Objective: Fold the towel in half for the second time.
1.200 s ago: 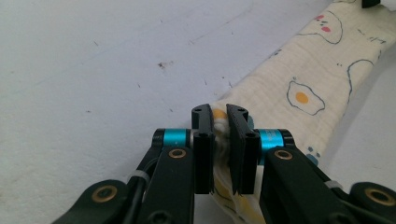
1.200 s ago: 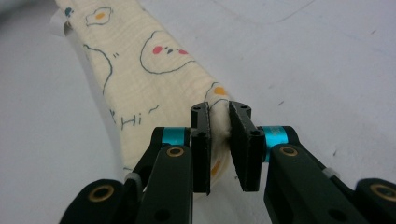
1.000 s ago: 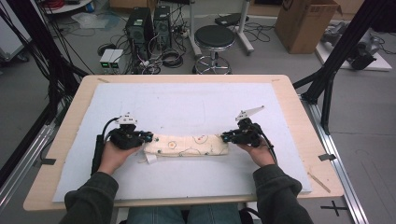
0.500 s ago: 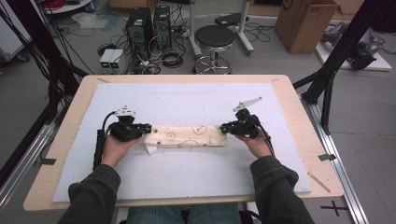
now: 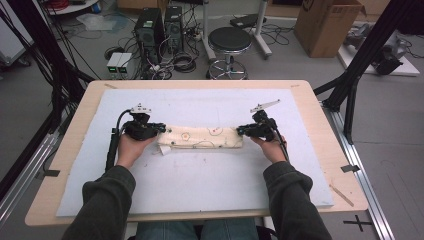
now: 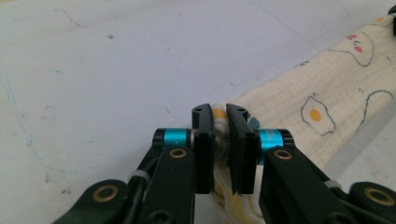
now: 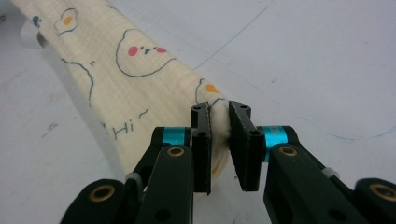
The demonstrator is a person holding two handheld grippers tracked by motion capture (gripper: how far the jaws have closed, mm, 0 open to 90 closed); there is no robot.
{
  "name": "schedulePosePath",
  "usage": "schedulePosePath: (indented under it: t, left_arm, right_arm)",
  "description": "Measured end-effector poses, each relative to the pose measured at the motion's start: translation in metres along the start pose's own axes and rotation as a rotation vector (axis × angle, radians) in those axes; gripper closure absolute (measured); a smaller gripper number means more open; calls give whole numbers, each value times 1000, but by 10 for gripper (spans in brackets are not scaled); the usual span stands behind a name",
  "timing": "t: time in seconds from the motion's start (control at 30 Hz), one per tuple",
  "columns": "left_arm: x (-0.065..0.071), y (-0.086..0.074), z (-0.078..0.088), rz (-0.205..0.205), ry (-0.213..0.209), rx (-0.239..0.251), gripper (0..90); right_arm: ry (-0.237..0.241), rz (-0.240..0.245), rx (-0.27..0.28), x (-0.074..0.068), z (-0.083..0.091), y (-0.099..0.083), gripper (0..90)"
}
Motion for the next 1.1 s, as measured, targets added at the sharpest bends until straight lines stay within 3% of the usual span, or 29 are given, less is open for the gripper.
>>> schedulePosePath:
  t: [0.17, 0.27, 0.47, 0.57, 0.63, 0.73, 0.87, 0.93, 1.1]
  left_arm:
    - [-3, -6, -13, -6, 16, -59, 763]
    - [-4, -8, -15, -12, 25, -78, 629]
    - [-4, -2, 2, 5, 15, -4, 540]
    - [2, -1, 13, -21, -22, 17, 569]
    - [6, -4, 16, -42, -67, 10, 674]
    - [8, -11, 18, -63, -85, -19, 752]
    - [11, -17, 16, -82, -84, -62, 753]
    - [12, -19, 15, -93, -79, -64, 765]
    - [13, -28, 10, -101, -73, -76, 776]
  right_arm:
    - [-27, -9, -3, 5, -11, -1, 776]
    - [-40, -25, -2, 7, -16, -3, 711]
    - [-36, -34, 41, 6, -5, -1, 609]
    - [-28, -23, 66, 1, 4, 1, 600]
    - [-17, -19, 65, -3, 7, 1, 600]
    - [-9, 12, 56, -11, 6, 2, 603]
    - [-1, 30, 25, -20, 1, -1, 602]
    - [2, 40, -4, -22, -3, -4, 598]
    - [-20, 62, -19, -23, -8, -9, 600]
Point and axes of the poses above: each handheld gripper's, and its own axes: z roughly backward along the jaws, y roughly out of its top, x roughly to its right, the point moved 1 cm from there along -z, roughly forward along the jaws, and after that the axes turned 1 degree about -x, right-handed, at the moved point
